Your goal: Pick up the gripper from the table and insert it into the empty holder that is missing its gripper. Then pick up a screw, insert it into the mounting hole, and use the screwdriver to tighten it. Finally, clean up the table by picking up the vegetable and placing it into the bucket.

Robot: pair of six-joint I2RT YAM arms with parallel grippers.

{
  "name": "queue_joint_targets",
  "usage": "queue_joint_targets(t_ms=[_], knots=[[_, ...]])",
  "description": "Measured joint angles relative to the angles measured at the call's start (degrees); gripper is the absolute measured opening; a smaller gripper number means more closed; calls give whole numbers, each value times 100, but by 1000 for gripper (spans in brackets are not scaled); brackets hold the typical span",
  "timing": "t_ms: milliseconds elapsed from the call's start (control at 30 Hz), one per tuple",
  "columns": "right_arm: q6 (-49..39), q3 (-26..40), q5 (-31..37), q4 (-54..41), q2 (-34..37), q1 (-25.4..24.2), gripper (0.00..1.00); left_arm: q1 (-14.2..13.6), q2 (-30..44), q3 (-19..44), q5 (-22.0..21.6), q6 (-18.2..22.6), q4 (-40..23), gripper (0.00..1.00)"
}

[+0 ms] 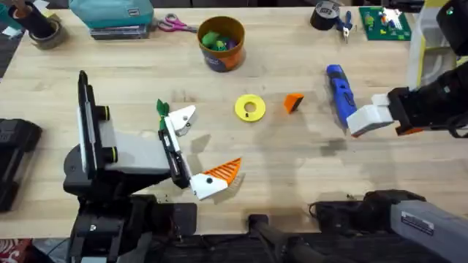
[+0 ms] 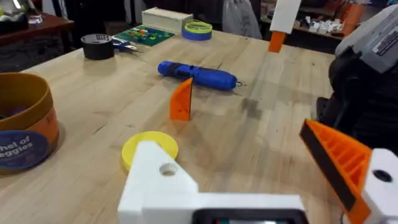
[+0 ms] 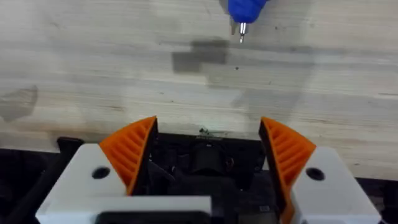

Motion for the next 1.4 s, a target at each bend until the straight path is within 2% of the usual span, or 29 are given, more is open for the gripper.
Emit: queue_joint_targets(t_ms=[233, 533, 800, 967, 1233, 1400], knots=[[0, 0, 0, 34, 0, 0, 996, 0, 0, 0, 0, 0, 0, 985], [7, 0, 2, 540, 0, 32, 996, 0, 0, 0, 0, 0, 0, 985], [117, 76, 2, 911, 0, 716, 995, 0, 0, 0, -1, 0, 0, 985], [312, 531, 2, 835, 106, 1087, 996, 0, 0, 0, -2, 0, 0, 985], [396, 1639, 2, 367, 829, 1442, 996, 0, 0, 0, -1, 0, 0, 985], [398, 1901, 2, 376, 1232, 1658, 997, 0, 0, 0, -2, 0, 0, 985]])
